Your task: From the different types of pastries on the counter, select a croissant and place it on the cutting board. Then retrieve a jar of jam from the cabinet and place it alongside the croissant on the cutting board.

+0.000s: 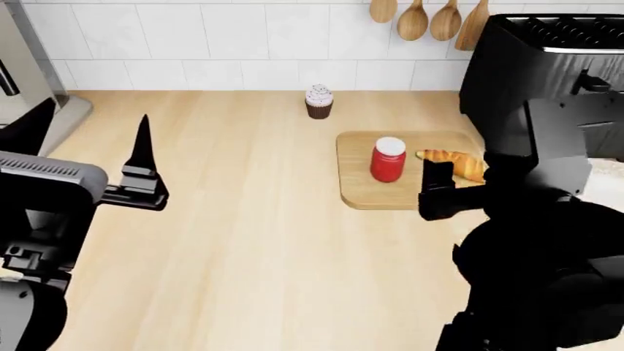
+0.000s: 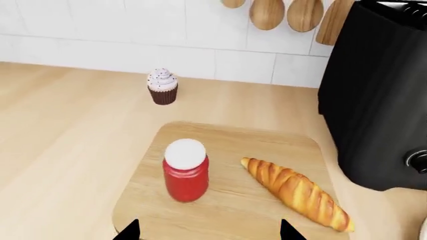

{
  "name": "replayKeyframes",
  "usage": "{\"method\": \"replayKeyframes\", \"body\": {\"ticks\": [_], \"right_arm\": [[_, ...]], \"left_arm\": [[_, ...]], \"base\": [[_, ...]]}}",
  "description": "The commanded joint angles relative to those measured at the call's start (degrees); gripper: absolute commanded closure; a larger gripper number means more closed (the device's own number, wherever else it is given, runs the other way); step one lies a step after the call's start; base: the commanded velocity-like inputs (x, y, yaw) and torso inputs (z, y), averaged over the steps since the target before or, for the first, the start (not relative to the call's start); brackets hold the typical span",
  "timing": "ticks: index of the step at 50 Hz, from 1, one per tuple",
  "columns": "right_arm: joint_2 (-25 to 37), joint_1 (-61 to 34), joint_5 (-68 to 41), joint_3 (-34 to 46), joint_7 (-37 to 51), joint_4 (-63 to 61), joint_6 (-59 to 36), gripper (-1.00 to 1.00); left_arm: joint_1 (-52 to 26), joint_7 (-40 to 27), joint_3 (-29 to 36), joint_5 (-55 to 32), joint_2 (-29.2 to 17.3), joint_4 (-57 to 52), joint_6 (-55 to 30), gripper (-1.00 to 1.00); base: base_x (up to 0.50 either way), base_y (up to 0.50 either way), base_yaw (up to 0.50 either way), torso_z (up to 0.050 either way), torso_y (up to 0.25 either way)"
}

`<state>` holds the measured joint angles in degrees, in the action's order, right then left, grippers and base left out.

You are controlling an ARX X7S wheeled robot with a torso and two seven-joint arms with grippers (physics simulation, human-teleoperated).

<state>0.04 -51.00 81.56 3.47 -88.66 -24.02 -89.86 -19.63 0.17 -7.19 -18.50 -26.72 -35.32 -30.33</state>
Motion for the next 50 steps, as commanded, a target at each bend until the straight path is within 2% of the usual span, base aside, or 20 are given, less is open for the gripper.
{"method": "replayKeyframes", "body": {"ticks": [1, 17, 36, 50], "right_arm": [[0.0, 12.3, 2.5, 2.0, -1.3, -16.2, -0.1, -1.0], [0.0, 18.0, 4.9, 1.8, -1.3, -23.2, -0.1, -1.0], [0.0, 19.3, 2.8, 0.5, -1.3, -25.9, -0.1, -1.0], [0.0, 20.1, 5.5, 1.9, -1.3, -27.0, -0.1, -1.0]], "left_arm": [[3.1, -0.4, -2.1, -1.5, 0.2, -3.3, 0.0, -1.0], [9.1, -2.0, -7.6, -6.2, 1.1, -9.9, -2.3, -1.0], [11.0, -3.8, -7.7, -5.3, 0.9, -11.4, -3.2, -1.0], [12.8, -5.8, -11.4, -7.6, -0.8, -15.8, -7.8, -1.0]], "base": [[0.0, 0.0, 0.0, 0.0, 0.0], [0.0, 0.0, 0.0, 0.0, 0.0], [0.0, 0.0, 0.0, 0.0, 0.0], [0.0, 0.0, 0.0, 0.0, 0.0]]}}
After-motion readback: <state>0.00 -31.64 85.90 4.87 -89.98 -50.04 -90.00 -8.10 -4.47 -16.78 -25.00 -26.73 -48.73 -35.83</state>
